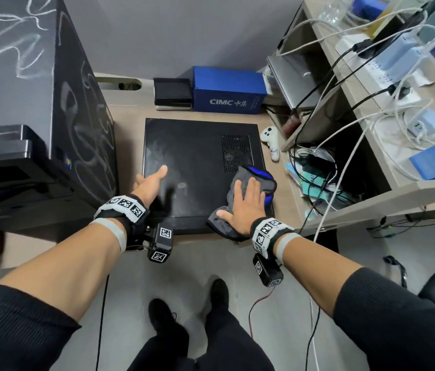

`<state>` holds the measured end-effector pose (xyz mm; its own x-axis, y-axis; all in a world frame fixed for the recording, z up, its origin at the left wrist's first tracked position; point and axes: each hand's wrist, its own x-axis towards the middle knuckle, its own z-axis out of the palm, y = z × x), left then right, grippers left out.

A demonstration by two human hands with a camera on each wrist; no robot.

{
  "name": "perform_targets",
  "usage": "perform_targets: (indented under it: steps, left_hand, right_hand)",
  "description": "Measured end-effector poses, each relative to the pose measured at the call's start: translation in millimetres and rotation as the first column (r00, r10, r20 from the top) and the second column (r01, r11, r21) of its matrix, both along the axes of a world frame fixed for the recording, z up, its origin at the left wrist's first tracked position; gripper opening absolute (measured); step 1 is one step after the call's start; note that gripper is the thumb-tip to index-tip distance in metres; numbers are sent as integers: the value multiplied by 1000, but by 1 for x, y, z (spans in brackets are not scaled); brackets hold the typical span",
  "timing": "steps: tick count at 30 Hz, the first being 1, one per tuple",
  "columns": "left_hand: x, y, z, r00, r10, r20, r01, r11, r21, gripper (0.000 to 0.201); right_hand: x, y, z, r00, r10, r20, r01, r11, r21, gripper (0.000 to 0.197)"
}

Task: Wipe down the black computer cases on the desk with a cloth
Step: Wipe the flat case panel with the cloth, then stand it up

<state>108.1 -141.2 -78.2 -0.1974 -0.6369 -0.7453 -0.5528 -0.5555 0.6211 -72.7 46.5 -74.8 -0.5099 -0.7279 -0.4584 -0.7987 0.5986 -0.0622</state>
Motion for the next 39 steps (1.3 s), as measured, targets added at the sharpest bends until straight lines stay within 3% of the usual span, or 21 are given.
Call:
perform_targets:
  steps: [6, 10, 15, 18, 22, 28, 31, 34, 39]
  left_hand:
    - [12, -10, -30, 998, -27, -54, 28, 1000, 8, 151]
    - [22, -24, -60, 999, -31, -39, 30, 999, -25, 130]
    - [8, 0, 0, 996, 90, 0, -90, 989, -118, 89]
    - [-4, -4, 1, 988, 130, 88, -113, 978, -177, 83]
    - [-22, -23, 3, 975, 115, 189, -69, 970, -233, 87]
    - [-50, -42, 3, 961, 137, 239, -86, 973, -212, 90]
    - [-61, -44, 3, 944, 108, 312, -52, 982, -183, 90]
    - [-64, -42, 1, 928, 73, 364, -8, 985, -175, 92]
    - [-54, -48, -2, 957, 48, 286, -20, 995, -101, 93]
  right_hand:
    - [86, -61, -12, 948, 317, -5, -315, 940, -129, 85]
    - [127, -92, -15, 878, 472, 80, -450, 871, -199, 72]
    - [85, -63, -7, 793, 605, 74, -573, 780, -251, 67]
    - [34, -31, -8, 857, 515, 22, -501, 842, -202, 69]
    - [-44, -12, -4, 964, 267, 18, -264, 959, -104, 81]
    - [-103, -66, -2, 998, 59, 6, -59, 998, 2, 111]
    - [-126, -107, -1, 999, 42, 27, -42, 999, 5, 115]
    - [-133, -149, -2, 997, 75, 10, -75, 997, -15, 104]
    - [-99, -227, -7, 906, 422, 24, -418, 902, -106, 81]
